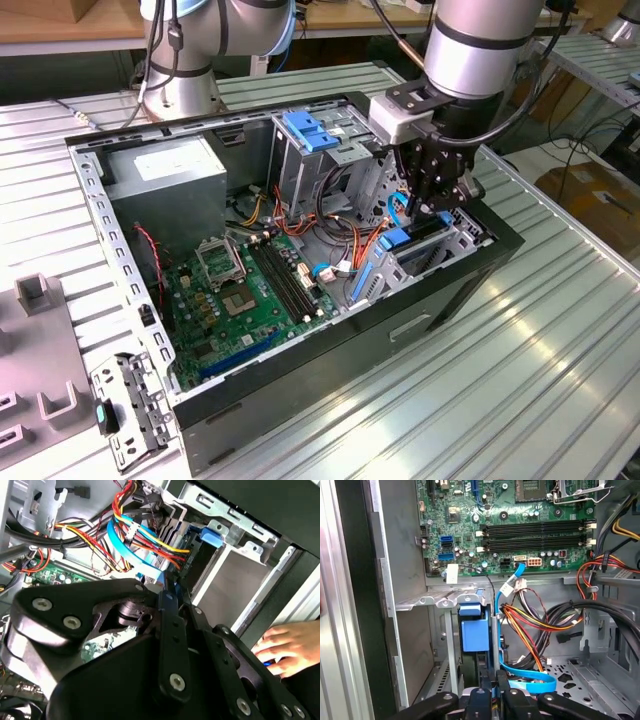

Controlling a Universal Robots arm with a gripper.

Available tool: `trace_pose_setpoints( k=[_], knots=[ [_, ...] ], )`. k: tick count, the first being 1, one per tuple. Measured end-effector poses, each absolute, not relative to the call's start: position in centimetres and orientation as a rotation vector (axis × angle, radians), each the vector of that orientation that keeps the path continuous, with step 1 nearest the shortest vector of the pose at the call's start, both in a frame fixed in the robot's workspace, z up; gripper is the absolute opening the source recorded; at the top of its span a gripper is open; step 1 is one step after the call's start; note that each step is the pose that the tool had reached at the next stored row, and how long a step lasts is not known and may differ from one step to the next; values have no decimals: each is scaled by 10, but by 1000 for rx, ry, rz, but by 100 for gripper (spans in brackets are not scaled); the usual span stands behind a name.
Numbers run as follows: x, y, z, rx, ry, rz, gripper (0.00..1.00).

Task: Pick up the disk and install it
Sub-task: 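Insert the second disk wire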

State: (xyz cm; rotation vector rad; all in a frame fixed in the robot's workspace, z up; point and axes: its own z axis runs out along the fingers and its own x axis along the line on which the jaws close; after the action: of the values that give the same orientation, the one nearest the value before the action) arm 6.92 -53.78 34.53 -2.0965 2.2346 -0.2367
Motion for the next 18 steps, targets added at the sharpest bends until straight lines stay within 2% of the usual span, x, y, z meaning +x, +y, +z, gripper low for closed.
trace_pose_setpoints(
  k=[18],
  knots=[
    [69, -541, 342, -2095, 2233, -233, 16]
  ],
)
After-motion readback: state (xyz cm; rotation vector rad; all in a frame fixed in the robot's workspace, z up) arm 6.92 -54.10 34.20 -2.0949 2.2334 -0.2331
